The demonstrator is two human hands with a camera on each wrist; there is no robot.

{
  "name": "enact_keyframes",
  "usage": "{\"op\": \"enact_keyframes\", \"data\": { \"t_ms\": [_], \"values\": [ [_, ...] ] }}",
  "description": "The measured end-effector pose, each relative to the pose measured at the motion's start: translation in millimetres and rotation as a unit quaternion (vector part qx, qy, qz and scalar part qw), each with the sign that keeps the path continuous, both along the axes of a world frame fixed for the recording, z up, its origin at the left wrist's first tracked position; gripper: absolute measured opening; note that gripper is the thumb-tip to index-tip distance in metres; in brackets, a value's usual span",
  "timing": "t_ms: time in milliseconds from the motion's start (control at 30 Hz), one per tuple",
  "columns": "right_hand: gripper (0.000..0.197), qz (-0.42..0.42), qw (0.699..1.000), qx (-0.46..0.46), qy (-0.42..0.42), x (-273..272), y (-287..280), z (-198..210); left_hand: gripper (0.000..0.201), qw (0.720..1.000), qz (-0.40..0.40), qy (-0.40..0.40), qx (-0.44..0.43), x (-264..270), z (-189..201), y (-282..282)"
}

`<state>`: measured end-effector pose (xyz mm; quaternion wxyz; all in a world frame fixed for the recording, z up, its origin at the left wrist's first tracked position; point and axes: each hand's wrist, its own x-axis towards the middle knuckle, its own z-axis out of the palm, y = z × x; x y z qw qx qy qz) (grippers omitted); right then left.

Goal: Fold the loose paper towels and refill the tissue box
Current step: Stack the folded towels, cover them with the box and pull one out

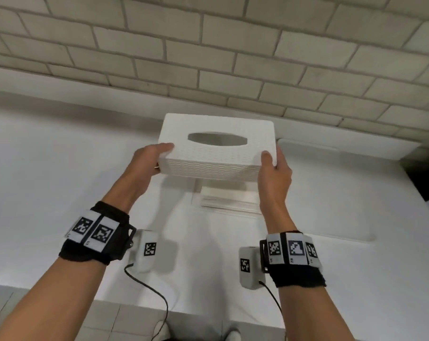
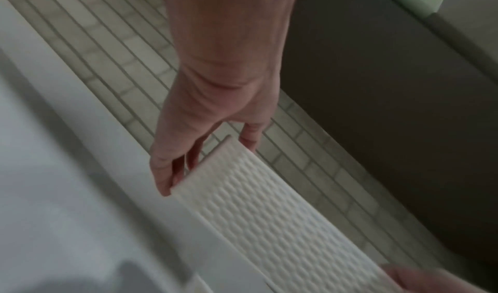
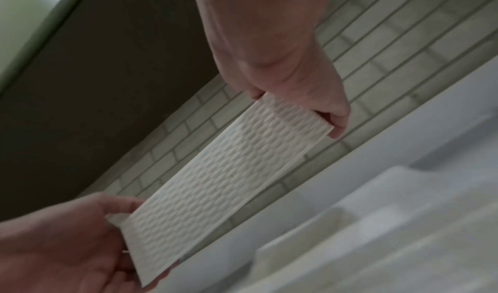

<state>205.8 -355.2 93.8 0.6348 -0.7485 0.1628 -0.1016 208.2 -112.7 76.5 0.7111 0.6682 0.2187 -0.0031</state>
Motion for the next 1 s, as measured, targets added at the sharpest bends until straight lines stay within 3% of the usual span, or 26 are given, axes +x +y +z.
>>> {"op": "enact_keyframes", "data": {
  "t_ms": [167, 333, 400, 533, 833, 1000],
  "values": [
    [0.043, -0.054, 0.997, 0.028, 0.050, -12.8, -70.7, -32.3, 0.055, 0.997, -0.044, 0.061, 0.020, 0.2, -12.8, -76.0],
    [0.049, -0.020, 0.993, 0.060, 0.099, -7.0, -88.3, -59.2, 0.020, 0.994, -0.024, 0.102, 0.032, -4.0, -30.1, -97.7],
    [0.052, -0.002, 0.992, 0.062, 0.111, -2.0, -87.9, -68.1, 0.031, 0.992, -0.015, 0.118, 0.037, -4.1, -39.7, -96.9],
    [0.052, 0.031, 0.989, 0.063, 0.132, 7.1, -87.1, -84.1, 0.076, 0.989, -0.002, 0.147, 0.015, 1.0, -72.5, -87.7],
    [0.049, 0.032, 0.986, 0.050, 0.157, 8.8, -90.2, -106.3, 0.027, 0.988, 0.018, 0.149, 0.040, -4.6, -69.9, -105.9],
    [0.040, -0.006, 0.989, -0.007, 0.145, 1.8, -91.3, -112.1, 0.048, 0.989, 0.017, 0.140, 0.042, -2.5, -78.9, -99.1]
  ]
}}
